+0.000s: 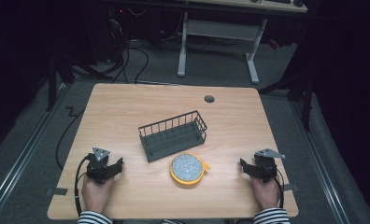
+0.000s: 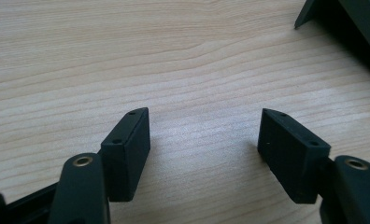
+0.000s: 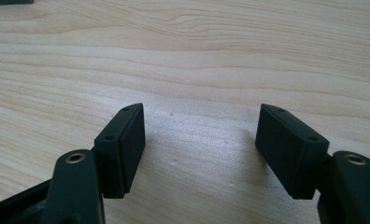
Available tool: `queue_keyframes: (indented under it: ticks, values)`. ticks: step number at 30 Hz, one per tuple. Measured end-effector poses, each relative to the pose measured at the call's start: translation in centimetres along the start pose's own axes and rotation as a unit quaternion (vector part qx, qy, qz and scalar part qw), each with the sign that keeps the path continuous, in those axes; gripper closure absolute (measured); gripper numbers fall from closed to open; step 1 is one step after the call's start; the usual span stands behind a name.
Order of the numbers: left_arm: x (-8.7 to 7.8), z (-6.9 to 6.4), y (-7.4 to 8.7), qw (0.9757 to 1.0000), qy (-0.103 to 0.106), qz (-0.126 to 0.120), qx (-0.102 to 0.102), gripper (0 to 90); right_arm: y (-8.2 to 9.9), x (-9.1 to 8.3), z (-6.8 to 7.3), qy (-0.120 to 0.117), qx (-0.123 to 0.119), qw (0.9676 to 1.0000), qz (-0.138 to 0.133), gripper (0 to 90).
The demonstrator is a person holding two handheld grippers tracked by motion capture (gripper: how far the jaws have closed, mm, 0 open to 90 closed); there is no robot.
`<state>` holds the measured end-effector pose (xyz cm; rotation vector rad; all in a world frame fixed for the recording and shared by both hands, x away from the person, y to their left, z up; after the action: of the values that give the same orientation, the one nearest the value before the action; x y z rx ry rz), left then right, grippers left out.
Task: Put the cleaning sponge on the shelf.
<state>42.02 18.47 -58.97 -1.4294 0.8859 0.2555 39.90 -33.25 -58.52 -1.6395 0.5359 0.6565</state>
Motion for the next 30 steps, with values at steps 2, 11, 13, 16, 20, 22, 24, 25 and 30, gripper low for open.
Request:
queue_keyframes:
  ticks: [2,11,13,16,20,22,24,25,30]
  values:
    - [0.0,0.0,0.0,1.0000,-0.001,0.000,-0.001,34.6,0.0,0.0,0.0,0.000,0.000,1.0000,0.000,33.3]
    - [0.1,0.1,-0.1,1.0000,-0.006,-0.001,-0.005,33.1,-0.1,-0.3,0.1,-0.010,0.009,0.9997,0.018,39.7]
    - [0.1,0.1,-0.1,1.0000,-0.006,-0.001,-0.006,33.0,-0.5,-0.5,0.5,-0.026,0.011,0.9994,0.019,40.0]
    - [0.1,0.1,-0.1,1.0000,-0.005,-0.001,-0.006,32.5,-1.3,-1.0,1.5,-0.045,0.001,0.9989,0.012,41.0]
    - [0.1,0.1,-0.1,1.0000,-0.006,0.000,-0.006,32.3,-1.8,-1.3,2.7,-0.068,-0.012,0.9975,0.015,41.4]
    - [0.1,0.1,-0.1,1.0000,-0.006,-0.001,-0.006,32.1,-2.2,-1.4,3.8,-0.084,-0.017,0.9962,0.016,41.9]
    - [0.1,0.1,-0.1,1.0000,-0.006,0.000,-0.006,32.1,-2.4,-1.4,4.5,-0.094,-0.026,0.9951,0.016,42.0]
    - [0.1,0.1,-0.1,1.0000,-0.006,0.000,-0.006,32.1,-2.5,-1.4,4.8,-0.096,-0.026,0.9950,0.015,42.1]
    - [0.1,0.1,-0.1,1.0000,-0.006,0.000,-0.006,31.8,-3.4,-2.0,7.0,-0.122,-0.041,0.9916,0.010,41.1]
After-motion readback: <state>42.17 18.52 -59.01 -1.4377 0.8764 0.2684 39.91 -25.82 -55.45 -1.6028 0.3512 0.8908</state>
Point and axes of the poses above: each handheld gripper's, and its own axes: x roughly forward along the jaws, y roughly out of its underside, z roughly to its left, the point moved 8 cm from there along x, roughly forward along the jaws, and after that the axes turned 8 degrees about y, right-handed, at the moved point
